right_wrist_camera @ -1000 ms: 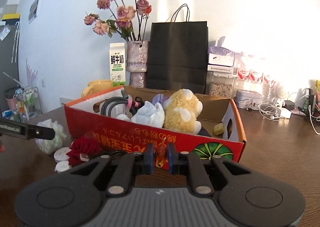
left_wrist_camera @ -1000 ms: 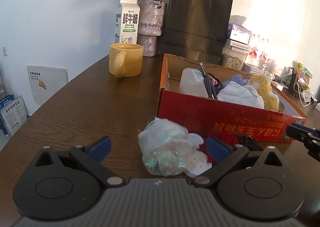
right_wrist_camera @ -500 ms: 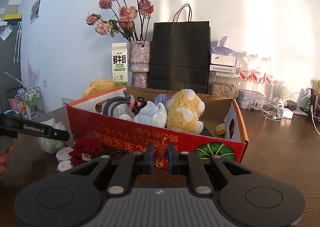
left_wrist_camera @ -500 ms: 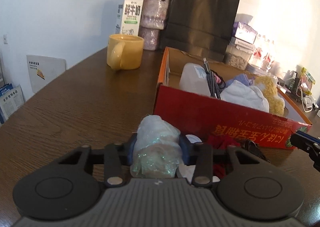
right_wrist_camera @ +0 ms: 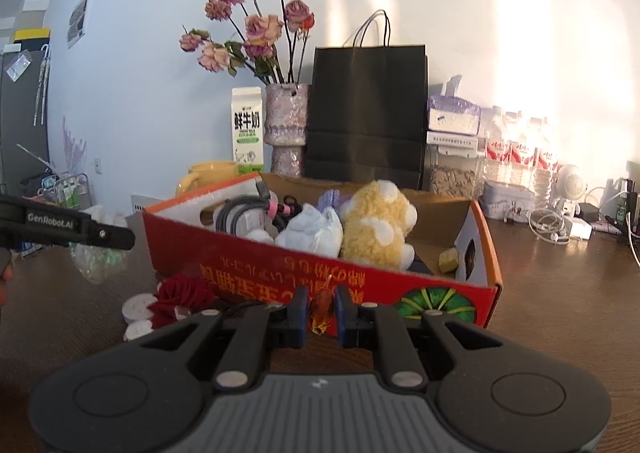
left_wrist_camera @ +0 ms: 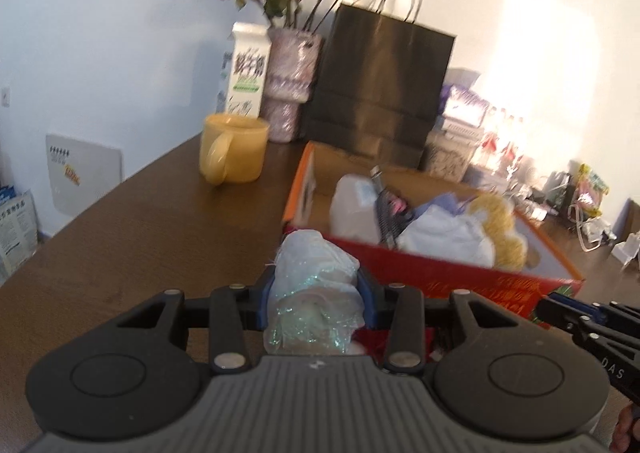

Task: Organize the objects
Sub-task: 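Grasp the clear plastic bag with the left tool while the right holds the orange object, then carry the bag and orange object into the box and open both tools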

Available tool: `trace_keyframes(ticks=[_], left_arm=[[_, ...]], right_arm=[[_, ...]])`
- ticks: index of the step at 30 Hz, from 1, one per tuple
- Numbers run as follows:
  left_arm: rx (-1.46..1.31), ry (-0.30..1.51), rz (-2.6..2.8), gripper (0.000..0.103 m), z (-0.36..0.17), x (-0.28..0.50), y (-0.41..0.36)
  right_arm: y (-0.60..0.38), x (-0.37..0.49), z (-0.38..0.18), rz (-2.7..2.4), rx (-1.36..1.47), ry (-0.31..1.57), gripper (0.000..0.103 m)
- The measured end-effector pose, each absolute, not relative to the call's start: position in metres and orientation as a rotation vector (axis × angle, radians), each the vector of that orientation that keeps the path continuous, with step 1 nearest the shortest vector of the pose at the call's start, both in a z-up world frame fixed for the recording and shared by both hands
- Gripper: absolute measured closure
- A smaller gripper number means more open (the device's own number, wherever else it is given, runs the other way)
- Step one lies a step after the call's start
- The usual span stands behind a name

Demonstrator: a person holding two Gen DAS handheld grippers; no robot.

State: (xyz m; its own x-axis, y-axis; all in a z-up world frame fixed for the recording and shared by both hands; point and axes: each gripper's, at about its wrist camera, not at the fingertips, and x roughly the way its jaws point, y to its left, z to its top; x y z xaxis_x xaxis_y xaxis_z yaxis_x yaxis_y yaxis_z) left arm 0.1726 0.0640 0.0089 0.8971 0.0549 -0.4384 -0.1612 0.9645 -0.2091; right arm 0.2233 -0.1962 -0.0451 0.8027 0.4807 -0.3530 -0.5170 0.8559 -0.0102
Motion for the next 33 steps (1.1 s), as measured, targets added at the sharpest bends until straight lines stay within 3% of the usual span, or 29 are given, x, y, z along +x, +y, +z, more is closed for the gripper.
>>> trace_keyframes(ticks=[16,25,33], left_arm=[[-0.205,0.337,-0.007,0.061,0.048,0.224,0.014],[-0.181,0.300,-0.016,0.061,0.045,0.283,-0.002],[-0.203,0.375,-0.015,0.061,0.024,0.310,0.016]], right_arm=[[-0.206,0.262,0.007,0.478,-0.090,0.211,0.090],[-0.213,0.331,-0.005,0.426,-0.017,0.266,0.090],[-0.220,0.360,-0.016,0.423,-0.018,0.310,0.090]])
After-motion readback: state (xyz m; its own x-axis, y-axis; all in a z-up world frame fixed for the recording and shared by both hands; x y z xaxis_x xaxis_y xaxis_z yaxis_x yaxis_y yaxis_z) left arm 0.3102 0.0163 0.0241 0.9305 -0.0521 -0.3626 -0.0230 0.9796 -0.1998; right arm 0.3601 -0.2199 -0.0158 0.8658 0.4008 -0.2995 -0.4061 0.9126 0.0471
